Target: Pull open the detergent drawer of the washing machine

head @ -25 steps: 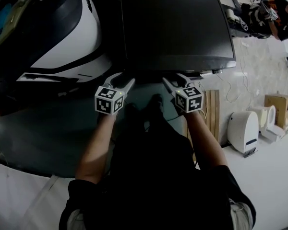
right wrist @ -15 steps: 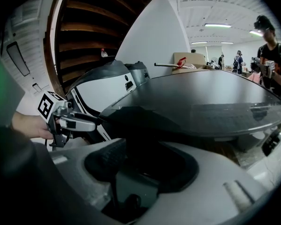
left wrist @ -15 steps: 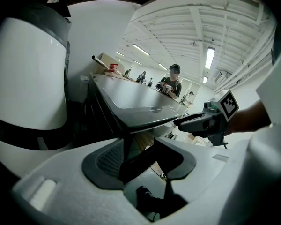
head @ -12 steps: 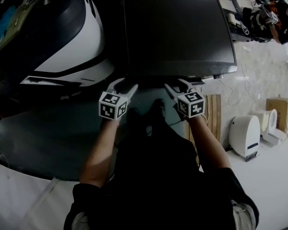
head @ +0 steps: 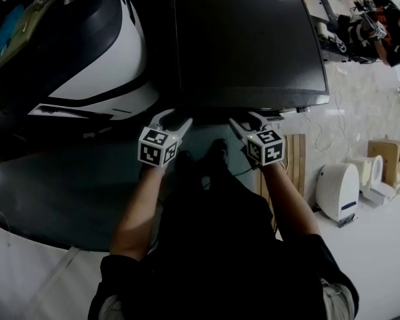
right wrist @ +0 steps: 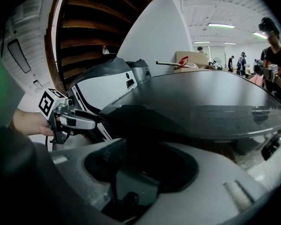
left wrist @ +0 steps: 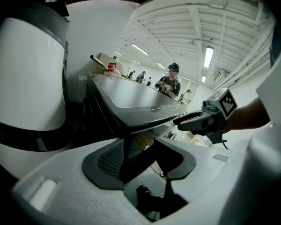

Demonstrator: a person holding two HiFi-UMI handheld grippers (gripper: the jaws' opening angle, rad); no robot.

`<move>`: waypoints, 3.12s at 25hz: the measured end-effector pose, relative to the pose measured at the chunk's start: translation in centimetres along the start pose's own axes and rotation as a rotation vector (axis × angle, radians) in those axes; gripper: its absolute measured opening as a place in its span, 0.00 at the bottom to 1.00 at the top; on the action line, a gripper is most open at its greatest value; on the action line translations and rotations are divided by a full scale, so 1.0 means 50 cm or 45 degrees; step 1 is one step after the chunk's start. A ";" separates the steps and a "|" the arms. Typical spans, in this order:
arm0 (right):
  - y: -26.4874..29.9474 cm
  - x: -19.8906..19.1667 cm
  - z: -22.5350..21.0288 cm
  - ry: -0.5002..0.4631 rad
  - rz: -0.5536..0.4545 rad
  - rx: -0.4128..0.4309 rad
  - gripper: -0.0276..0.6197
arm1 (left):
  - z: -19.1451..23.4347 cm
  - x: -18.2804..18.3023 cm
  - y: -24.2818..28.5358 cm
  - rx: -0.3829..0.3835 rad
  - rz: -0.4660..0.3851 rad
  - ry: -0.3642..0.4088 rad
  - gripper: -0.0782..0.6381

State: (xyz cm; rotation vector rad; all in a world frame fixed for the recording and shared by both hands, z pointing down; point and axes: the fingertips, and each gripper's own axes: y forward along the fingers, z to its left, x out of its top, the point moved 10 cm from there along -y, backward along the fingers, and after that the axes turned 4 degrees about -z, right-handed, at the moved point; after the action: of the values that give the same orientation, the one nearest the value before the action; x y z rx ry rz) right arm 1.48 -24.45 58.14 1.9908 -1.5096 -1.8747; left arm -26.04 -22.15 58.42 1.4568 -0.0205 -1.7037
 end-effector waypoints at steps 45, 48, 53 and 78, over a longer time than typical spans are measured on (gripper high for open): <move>-0.111 -0.108 0.110 -0.013 0.056 -0.088 0.36 | -0.110 -0.091 -0.103 -0.127 0.062 0.046 0.40; -0.125 -0.121 0.113 -0.028 0.068 -0.061 0.36 | -0.128 -0.103 -0.113 -0.100 0.058 0.019 0.41; -0.146 -0.137 0.122 -0.036 0.079 -0.023 0.36 | -0.150 -0.118 -0.126 -0.061 0.051 -0.014 0.41; -0.198 -0.173 0.129 -0.008 0.085 0.101 0.36 | -0.198 -0.150 -0.162 0.038 0.055 -0.026 0.41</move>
State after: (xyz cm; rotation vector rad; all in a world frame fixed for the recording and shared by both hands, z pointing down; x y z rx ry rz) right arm 4.10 -10.08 57.04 1.9408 -1.6560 -1.8254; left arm -23.25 -7.66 57.04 1.4510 -0.0885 -1.6896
